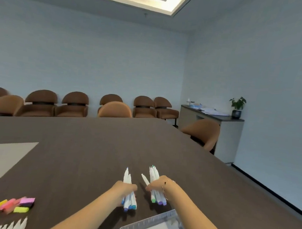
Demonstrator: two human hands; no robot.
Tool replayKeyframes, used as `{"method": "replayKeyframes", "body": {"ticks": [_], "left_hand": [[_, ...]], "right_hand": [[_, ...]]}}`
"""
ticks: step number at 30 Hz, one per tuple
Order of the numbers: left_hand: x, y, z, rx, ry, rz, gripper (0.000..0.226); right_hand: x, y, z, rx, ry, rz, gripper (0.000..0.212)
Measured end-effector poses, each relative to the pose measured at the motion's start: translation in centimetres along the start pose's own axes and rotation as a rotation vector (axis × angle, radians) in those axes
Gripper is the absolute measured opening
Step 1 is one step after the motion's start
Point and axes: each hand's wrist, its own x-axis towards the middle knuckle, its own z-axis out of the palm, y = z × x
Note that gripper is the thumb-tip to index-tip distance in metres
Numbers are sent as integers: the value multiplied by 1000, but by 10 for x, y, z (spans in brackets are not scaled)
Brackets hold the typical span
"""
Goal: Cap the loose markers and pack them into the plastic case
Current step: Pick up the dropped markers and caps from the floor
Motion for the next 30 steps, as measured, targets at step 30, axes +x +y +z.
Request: {"method": "replayKeyframes", "body": {"ticks": [30], "left_hand": [[4,-43,-2,940,-22,809,78]], "right_hand": [[27,51,15,-192,193,-344,32]]}}
